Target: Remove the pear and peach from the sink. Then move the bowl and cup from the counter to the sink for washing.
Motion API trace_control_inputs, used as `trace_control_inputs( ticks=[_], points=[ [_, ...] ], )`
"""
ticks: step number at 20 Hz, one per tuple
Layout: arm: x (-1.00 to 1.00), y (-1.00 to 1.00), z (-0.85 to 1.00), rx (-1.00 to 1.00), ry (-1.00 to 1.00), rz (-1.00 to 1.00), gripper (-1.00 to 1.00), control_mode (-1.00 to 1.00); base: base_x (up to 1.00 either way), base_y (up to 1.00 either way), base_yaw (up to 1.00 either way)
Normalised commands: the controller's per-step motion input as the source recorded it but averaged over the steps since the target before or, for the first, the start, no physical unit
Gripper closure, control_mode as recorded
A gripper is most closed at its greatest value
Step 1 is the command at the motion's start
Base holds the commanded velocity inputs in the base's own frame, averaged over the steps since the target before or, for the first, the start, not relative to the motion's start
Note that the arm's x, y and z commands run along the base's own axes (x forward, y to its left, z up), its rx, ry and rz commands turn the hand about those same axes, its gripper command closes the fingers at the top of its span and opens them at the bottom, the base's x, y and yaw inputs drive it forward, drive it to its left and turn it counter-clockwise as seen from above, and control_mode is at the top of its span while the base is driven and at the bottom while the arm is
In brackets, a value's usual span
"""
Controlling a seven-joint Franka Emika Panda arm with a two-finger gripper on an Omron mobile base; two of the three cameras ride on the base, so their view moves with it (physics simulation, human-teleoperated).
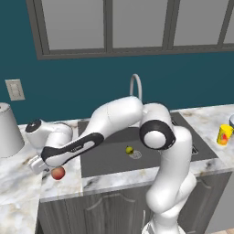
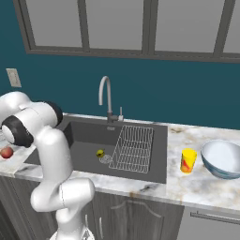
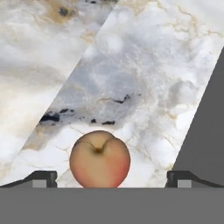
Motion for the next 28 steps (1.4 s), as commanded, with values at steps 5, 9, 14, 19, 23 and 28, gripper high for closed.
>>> trace_control_inputs(
  ticks=[5, 9, 14, 19, 23, 28],
  points=[
    [-0.04, -0.18, 0.24, 0.14, -0.07, 0.0, -1.0, -1.0, 0.0, 0.0, 0.0],
    [-0.04, -0.23, 0.22, 0.25, 0.0, 0.0, -1.0, -1.0, 0.0, 0.0, 0.0],
    [0.0, -0.21, 0.28, 0.19, 0.0, 0.0, -1.0, -1.0, 0.0, 0.0, 0.0],
    [-0.02, -0.21, 0.29, 0.1, -0.01, 0.0, -1.0, -1.0, 0.0, 0.0, 0.0],
    [-0.02, -0.21, 0.32, 0.07, -0.01, 0.0, -1.0, -1.0, 0.0, 0.0, 0.0],
    [0.0, -0.2, 0.31, 0.04, 0.0, 0.0, -1.0, -1.0, 0.0, 0.0, 0.0]
  ],
)
